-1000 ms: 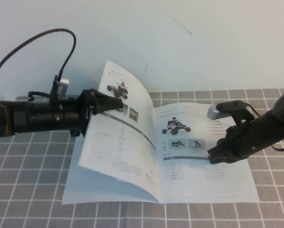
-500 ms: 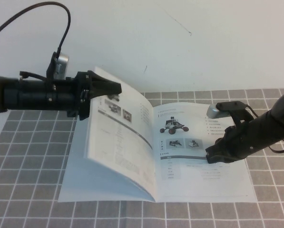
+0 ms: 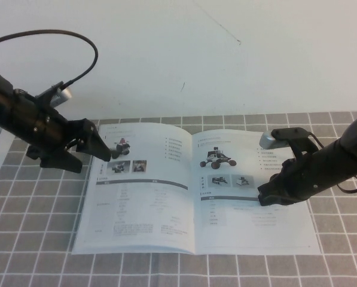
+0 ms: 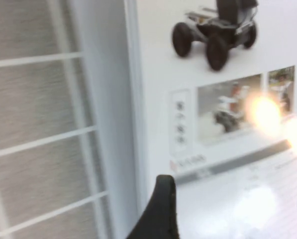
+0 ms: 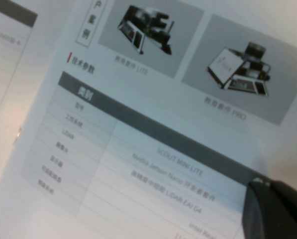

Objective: Close book
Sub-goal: 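Close the open booklet and leave it lying on the table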

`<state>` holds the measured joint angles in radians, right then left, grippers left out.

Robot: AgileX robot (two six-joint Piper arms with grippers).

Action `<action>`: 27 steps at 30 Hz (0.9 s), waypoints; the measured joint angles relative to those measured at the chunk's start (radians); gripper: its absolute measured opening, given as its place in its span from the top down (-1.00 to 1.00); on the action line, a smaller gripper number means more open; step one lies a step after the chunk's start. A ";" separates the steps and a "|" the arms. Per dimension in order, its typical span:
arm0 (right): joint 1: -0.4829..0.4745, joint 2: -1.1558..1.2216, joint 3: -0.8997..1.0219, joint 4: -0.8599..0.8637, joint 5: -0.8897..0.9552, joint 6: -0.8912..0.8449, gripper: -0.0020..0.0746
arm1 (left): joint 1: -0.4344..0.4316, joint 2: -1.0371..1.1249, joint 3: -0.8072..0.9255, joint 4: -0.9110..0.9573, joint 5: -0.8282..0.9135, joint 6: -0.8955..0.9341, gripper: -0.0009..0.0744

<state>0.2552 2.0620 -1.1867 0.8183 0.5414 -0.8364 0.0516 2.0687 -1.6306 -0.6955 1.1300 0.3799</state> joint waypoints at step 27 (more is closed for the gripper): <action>0.000 0.000 0.000 0.002 0.000 0.000 0.95 | -0.076 0.091 -0.002 0.220 -0.123 -0.189 -0.71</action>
<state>0.2552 2.0620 -1.1867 0.8199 0.5414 -0.8364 -0.0242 2.1599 -1.6330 -0.4753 1.0065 0.1914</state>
